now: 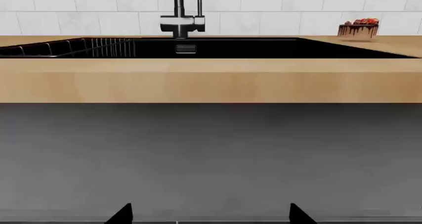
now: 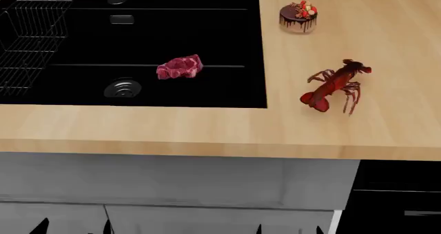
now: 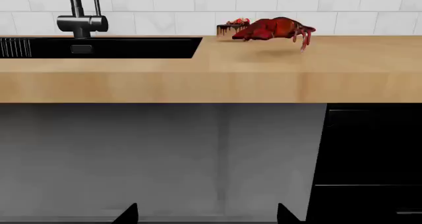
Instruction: Pick the lobster from the counter and place it in the sink
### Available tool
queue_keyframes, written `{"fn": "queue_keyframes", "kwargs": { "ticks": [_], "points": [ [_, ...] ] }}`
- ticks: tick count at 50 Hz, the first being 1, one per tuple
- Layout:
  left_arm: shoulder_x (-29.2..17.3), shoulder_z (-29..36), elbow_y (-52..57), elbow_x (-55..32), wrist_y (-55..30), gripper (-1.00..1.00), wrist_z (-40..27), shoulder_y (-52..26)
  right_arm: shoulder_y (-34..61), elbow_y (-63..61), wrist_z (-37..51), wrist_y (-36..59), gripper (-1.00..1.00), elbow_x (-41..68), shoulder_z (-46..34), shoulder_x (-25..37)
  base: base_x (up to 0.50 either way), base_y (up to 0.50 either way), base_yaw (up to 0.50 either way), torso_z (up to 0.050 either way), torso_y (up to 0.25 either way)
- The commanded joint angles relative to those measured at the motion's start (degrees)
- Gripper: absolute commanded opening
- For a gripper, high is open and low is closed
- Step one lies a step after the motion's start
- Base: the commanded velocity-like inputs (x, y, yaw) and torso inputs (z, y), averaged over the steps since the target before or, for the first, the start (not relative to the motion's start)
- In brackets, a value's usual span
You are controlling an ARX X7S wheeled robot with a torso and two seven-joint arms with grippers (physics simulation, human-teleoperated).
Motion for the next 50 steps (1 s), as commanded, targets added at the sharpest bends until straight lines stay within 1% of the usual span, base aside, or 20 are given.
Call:
{"fn": "queue_keyframes", "kwargs": {
  "ticks": [1,11,27,35,36,37,50],
  "points": [
    [-0.57,0.64,0.00,-0.56,0.00,1.00,-0.64,0.00,0.00,0.00,0.72,0.00,1.00,0.54,-0.72,0.54,0.00,0.00,0.00,0.000,0.000],
    [-2.41,3.01,0.46,-2.34,0.28,1.00,-2.26,-0.06,-0.04,-0.37,2.89,0.33,1.00,2.49,-3.03,2.36,0.00,0.00,0.00,0.000,0.000],
    [-3.86,4.19,0.52,-5.52,0.14,1.00,-3.12,-0.31,-0.01,-0.61,4.92,0.32,1.00,3.75,-4.82,3.87,0.00,0.00,0.00,0.000,0.000],
    [-4.62,4.91,0.24,-5.59,0.29,1.00,-3.89,-0.49,-0.15,-1.27,5.81,0.66,1.00,4.22,-5.50,4.39,0.00,0.00,0.00,0.000,0.000],
    [-5.65,5.35,7.94,-4.38,-1.61,1.00,-4.27,-0.70,-1.14,-9.87,7.41,4.01,1.00,2.83,-4.63,5.49,0.00,0.00,0.00,0.000,0.000],
    [-5.74,5.38,8.38,-4.49,-1.69,1.00,-4.40,-0.53,-1.27,-12.89,7.46,4.14,1.00,2.97,-4.69,5.54,0.00,0.00,0.00,0.000,0.000],
    [-6.47,6.18,10.00,-5.02,-1.32,1.00,-5.75,-0.34,-1.42,-15.66,8.87,4.39,1.00,3.56,-5.35,6.57,0.00,0.00,0.00,0.000,0.000]
  ]
}}
